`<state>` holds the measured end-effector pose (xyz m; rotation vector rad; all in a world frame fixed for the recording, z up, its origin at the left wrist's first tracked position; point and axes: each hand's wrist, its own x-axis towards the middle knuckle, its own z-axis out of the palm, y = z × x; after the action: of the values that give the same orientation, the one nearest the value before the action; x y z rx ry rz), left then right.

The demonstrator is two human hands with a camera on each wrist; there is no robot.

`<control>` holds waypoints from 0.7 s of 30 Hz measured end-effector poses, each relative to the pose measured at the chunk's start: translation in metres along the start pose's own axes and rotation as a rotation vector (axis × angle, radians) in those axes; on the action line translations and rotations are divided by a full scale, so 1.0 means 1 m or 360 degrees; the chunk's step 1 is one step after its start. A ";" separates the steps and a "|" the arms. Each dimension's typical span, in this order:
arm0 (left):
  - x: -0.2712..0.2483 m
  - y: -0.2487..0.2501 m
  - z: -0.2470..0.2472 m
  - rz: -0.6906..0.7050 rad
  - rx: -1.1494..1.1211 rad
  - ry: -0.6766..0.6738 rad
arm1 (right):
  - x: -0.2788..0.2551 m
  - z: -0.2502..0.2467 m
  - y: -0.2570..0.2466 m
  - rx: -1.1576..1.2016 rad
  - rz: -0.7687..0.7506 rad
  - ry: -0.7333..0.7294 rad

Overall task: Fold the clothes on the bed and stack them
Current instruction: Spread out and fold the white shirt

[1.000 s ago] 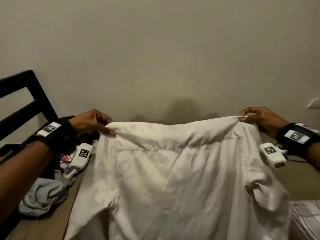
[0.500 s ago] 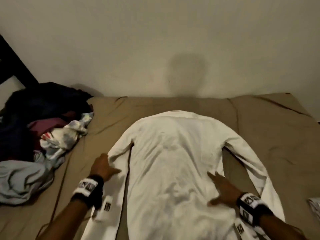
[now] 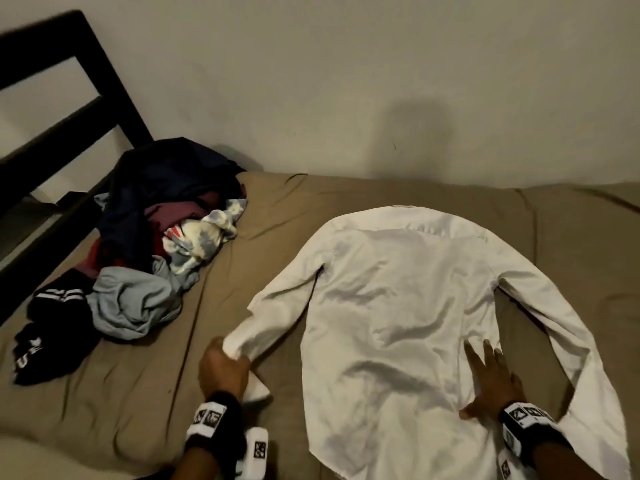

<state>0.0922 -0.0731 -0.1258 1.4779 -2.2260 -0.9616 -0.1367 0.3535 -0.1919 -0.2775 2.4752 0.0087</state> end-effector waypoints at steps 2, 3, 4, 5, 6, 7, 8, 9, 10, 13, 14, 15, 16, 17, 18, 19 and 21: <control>0.020 0.019 -0.027 0.0291 0.0147 0.0375 | -0.002 -0.002 -0.002 -0.0044 0.0024 0.0023; 0.029 0.023 -0.039 0.0439 0.0231 0.0524 | -0.003 -0.002 -0.002 -0.0063 0.0033 0.0024; 0.037 0.023 -0.047 0.0582 0.0323 0.0626 | -0.002 -0.002 -0.002 -0.0079 0.0039 0.0021; 0.045 0.019 -0.055 0.0712 0.0445 0.0674 | -0.001 -0.002 -0.003 -0.0101 0.0035 0.0020; 0.052 0.011 -0.058 0.0838 0.0621 0.0654 | 0.001 -0.001 -0.002 -0.0119 0.0034 0.0029; 0.057 -0.002 -0.058 0.0921 0.0844 0.0568 | 0.002 -0.001 -0.002 -0.0140 0.0031 0.0040; 0.061 -0.019 -0.054 0.0952 0.1058 0.0460 | 0.003 0.001 -0.002 -0.0150 0.0025 0.0044; 0.063 -0.038 -0.046 0.0895 0.1202 0.0313 | 0.005 0.003 -0.001 -0.0158 0.0016 0.0049; 0.062 -0.060 -0.035 0.0764 0.1289 0.0143 | 0.006 0.004 0.000 -0.0167 0.0004 0.0044; 0.044 -0.106 -0.009 0.0333 0.1387 -0.0265 | 0.010 0.005 0.002 -0.0207 -0.0030 0.0031; 0.039 -0.110 -0.006 0.0225 0.1401 -0.0348 | 0.011 0.004 0.002 -0.0217 -0.0037 0.0022; 0.031 -0.110 -0.004 0.0140 0.1401 -0.0349 | 0.011 0.005 0.004 -0.0228 -0.0035 0.0019; 0.023 -0.107 -0.001 0.0078 0.1392 -0.0331 | 0.011 0.006 0.004 -0.0238 -0.0036 0.0018; 0.013 -0.100 0.000 0.0059 0.1411 -0.0325 | 0.012 0.007 0.004 -0.0243 -0.0038 0.0027; 0.002 -0.092 0.004 0.0077 0.1429 -0.0335 | 0.013 0.008 0.005 -0.0232 -0.0034 0.0030; -0.009 -0.084 0.012 0.0111 0.1420 -0.0369 | 0.013 0.008 0.006 -0.0211 -0.0034 0.0028; -0.034 -0.069 0.026 0.0252 0.1239 -0.0466 | 0.013 0.004 0.003 -0.0141 -0.0099 0.0010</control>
<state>0.1395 -0.0505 -0.1878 1.4493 -3.0939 -0.2563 -0.1445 0.3539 -0.2032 -0.3926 2.4751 0.0920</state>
